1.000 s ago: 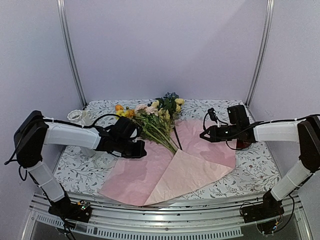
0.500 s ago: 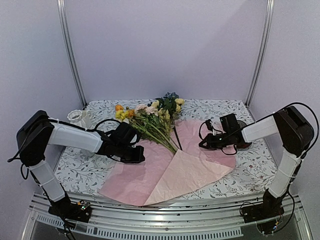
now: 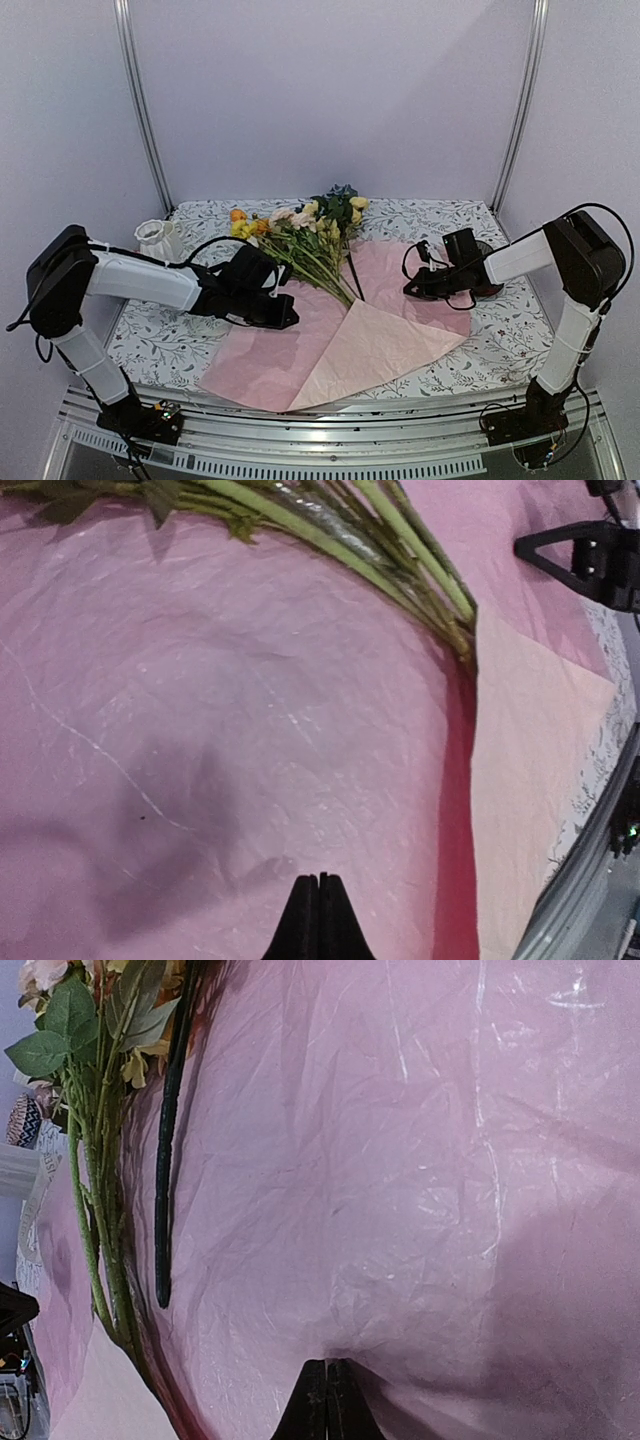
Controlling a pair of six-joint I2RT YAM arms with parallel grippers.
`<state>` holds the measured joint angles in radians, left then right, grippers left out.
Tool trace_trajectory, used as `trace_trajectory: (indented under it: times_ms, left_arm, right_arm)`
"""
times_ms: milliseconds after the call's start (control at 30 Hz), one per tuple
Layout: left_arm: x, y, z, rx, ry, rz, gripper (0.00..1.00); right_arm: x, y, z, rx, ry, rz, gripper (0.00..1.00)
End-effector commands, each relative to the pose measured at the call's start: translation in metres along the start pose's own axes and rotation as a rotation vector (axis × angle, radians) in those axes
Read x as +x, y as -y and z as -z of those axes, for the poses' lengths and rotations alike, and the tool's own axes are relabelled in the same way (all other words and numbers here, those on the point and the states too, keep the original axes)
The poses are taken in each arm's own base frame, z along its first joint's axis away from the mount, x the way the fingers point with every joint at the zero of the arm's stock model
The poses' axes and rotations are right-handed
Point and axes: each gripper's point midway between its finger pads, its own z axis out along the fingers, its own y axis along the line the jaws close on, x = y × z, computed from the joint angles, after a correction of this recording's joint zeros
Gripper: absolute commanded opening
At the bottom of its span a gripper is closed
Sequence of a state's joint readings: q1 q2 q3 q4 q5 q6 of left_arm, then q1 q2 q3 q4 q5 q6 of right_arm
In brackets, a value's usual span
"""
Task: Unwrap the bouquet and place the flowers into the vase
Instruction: Unfold the quarter-folded wrapping paper from the folded wrapping paper.
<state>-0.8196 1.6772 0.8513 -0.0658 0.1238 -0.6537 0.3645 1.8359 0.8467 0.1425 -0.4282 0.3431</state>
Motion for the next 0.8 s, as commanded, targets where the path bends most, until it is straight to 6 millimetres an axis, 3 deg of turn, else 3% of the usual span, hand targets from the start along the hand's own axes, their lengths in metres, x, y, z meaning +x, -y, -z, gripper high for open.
trace_trajectory:
  times_ms: [0,200,467,767]
  left_arm:
    - [-0.004,0.043,0.014,0.129,0.049,-0.115,0.0]
    - [0.015,0.064,0.006,0.172,0.012,-0.154,0.0]
    - [0.039,0.068,0.0,0.149,-0.031,-0.17,0.0]
    - [0.057,0.072,-0.003,0.16,-0.046,-0.184,0.0]
  right_arm:
    - [-0.011,-0.002,0.001,0.002,0.019,0.022,0.03]
    - [-0.009,-0.004,0.002,-0.011,0.02,0.052,0.03]
    - [-0.001,-0.014,-0.002,-0.085,-0.004,0.077,0.03]
    - [-0.003,-0.01,-0.002,-0.069,0.015,0.089,0.03]
